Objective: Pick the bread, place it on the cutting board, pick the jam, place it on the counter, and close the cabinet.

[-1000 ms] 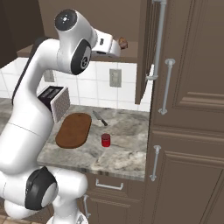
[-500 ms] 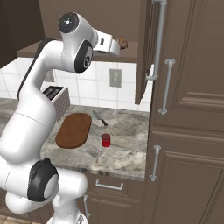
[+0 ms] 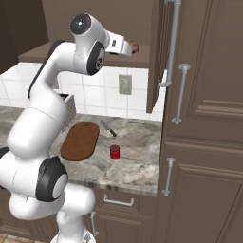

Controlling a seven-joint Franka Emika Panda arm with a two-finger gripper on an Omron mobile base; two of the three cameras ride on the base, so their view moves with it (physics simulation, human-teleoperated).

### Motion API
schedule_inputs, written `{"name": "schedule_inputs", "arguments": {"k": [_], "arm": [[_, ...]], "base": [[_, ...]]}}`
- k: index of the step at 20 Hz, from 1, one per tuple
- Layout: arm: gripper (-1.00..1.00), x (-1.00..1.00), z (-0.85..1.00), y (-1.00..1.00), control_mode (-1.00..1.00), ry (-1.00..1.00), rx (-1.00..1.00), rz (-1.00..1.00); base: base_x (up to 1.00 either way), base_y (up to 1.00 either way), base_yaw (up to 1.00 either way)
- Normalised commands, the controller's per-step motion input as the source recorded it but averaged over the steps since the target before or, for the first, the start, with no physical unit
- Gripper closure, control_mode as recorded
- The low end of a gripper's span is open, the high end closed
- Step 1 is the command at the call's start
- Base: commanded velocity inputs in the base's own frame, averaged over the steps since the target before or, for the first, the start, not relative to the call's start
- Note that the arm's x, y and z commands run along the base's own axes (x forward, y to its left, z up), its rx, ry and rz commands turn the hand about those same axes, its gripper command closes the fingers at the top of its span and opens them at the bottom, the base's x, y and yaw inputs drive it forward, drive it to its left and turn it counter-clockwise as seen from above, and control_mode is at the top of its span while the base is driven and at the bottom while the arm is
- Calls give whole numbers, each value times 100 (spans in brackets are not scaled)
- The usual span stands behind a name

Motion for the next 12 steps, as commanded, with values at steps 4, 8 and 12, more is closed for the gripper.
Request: {"name": "schedule_inputs", "arguments": {"k": [4, 8, 12], "arm": [[-100, 35, 0, 0, -100, 0, 0, 0], [-100, 38, 0, 0, -100, 0, 0, 0], [-100, 37, 0, 0, -100, 0, 0, 0]], "base": [[0, 0, 0], [0, 0, 0], [0, 0, 0]]}}
